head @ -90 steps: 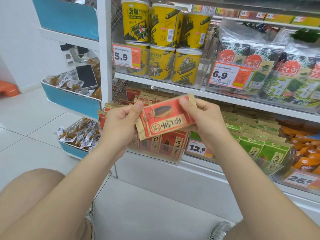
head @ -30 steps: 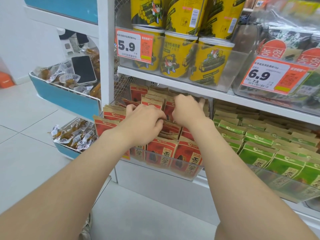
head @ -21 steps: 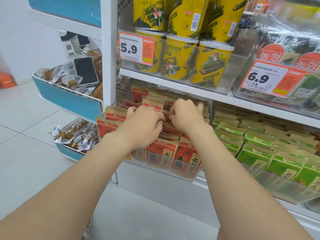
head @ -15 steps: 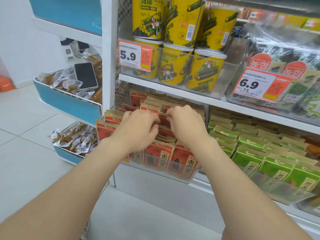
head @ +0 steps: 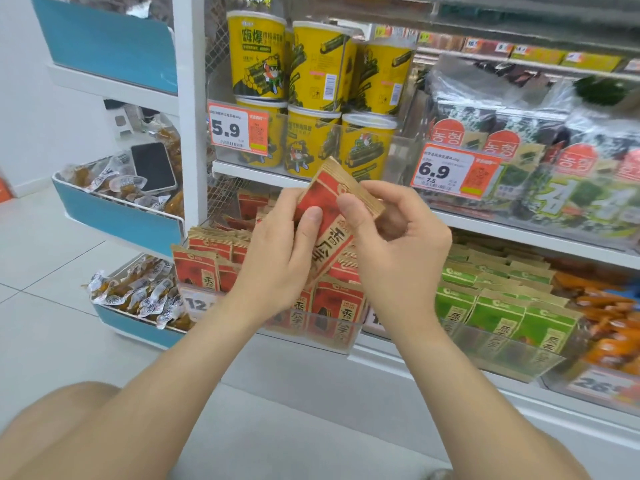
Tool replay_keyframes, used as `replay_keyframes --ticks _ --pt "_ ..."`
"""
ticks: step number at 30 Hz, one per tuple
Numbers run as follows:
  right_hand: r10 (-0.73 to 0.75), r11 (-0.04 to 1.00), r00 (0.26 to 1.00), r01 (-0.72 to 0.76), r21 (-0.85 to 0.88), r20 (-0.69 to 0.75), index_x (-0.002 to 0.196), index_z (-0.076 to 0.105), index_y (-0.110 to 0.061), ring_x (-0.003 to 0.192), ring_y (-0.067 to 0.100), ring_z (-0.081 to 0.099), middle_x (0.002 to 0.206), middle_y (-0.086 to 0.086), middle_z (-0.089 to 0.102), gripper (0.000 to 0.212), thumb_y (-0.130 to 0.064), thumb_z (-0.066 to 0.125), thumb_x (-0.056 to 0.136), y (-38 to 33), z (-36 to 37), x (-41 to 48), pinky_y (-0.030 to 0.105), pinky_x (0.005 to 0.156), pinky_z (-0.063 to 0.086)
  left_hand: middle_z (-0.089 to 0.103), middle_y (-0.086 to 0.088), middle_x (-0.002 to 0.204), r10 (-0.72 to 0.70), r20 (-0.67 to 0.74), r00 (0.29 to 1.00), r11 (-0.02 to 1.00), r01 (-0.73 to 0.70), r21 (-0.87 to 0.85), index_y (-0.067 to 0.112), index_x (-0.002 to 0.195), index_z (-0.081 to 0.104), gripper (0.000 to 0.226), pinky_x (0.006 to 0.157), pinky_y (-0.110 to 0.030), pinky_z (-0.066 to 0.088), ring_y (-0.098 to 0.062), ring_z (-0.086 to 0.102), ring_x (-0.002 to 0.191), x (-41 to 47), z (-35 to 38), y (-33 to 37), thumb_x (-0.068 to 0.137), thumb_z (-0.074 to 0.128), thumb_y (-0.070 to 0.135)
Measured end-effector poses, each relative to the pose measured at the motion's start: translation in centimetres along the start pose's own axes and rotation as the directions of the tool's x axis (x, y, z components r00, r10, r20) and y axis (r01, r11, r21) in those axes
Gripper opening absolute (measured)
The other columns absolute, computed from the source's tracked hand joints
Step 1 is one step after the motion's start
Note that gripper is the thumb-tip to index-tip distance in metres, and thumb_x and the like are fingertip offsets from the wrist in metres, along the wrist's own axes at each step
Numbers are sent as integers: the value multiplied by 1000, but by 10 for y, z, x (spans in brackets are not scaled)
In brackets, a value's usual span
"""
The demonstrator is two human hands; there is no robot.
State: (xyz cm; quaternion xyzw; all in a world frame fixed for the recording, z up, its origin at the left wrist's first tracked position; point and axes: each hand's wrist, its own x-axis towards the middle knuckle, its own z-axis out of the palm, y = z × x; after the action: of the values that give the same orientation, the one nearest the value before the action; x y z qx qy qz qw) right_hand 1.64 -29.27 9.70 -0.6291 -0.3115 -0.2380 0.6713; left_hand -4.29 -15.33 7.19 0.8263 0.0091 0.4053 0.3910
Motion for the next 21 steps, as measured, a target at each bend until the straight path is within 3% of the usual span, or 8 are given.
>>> replay_keyframes --ticks 2,5,8,11,14,16,18,21 --pt "168 980 986 -168 108 6 110 77 -14 77 6 77 85 -5 81 21 -18 87 91 -3 -5 -1 22 72 60 68 16 100 -86 -76 993 995 82 -61 21 119 60 23 77 -23 48 0 65 93 1 6 3 115 45 38" --pt "284 956 953 -290 40 106 109 81 -13 86 7 80 91 -5 83 15 -19 83 95 6 -11 -4 29 79 65 73 9 109 -214 -133 968 969 194 -151 22 121 63 28 90 -46 57 -12 70 103 1 16 3 113 49 45" --pt "340 940 934 -341 -17 108 97 84 -15 79 9 79 84 -6 82 5 -20 83 95 18 -16 -10 32 75 65 68 2 120 -291 -114 950 926 250 -281 28 135 50 26 96 -51 59 -17 71 111 -3 25 2 111 56 37" --pt "356 933 933 -350 -89 63 87 84 -16 71 9 77 75 -8 80 8 -22 84 93 28 -20 -13 33 71 64 60 5 121 -256 -94 962 941 226 -250 37 127 49 23 97 -56 57 -26 68 113 -7 31 -1 107 58 33" --pt "350 935 934 -344 -93 67 86 83 -15 67 7 73 73 -6 79 9 -19 83 94 32 -21 -18 28 67 59 55 10 121 -223 -49 974 966 214 -143 36 114 59 11 106 -35 47 -14 57 122 -15 38 2 108 58 27" --pt "373 927 922 -374 -6 102 88 83 -14 65 9 70 73 -1 78 12 -21 81 96 31 -20 -21 28 65 57 60 2 120 -263 4 965 946 259 -197 34 112 61 5 97 -33 50 -15 62 114 -18 41 4 108 59 31" --pt "408 903 901 -423 81 148 93 82 -13 64 11 68 74 4 78 16 -27 78 99 29 -19 -23 31 63 57 68 -4 112 -324 69 943 885 328 -331 23 114 62 11 82 -33 55 -14 68 94 -19 40 11 111 58 32" --pt "458 849 864 -495 183 209 106 78 -10 75 18 72 88 14 80 19 -29 73 103 27 -17 -25 46 72 63 67 0 99 -401 148 904 790 423 -445 13 115 61 21 76 -23 51 -8 62 85 -18 36 20 112 54 32"
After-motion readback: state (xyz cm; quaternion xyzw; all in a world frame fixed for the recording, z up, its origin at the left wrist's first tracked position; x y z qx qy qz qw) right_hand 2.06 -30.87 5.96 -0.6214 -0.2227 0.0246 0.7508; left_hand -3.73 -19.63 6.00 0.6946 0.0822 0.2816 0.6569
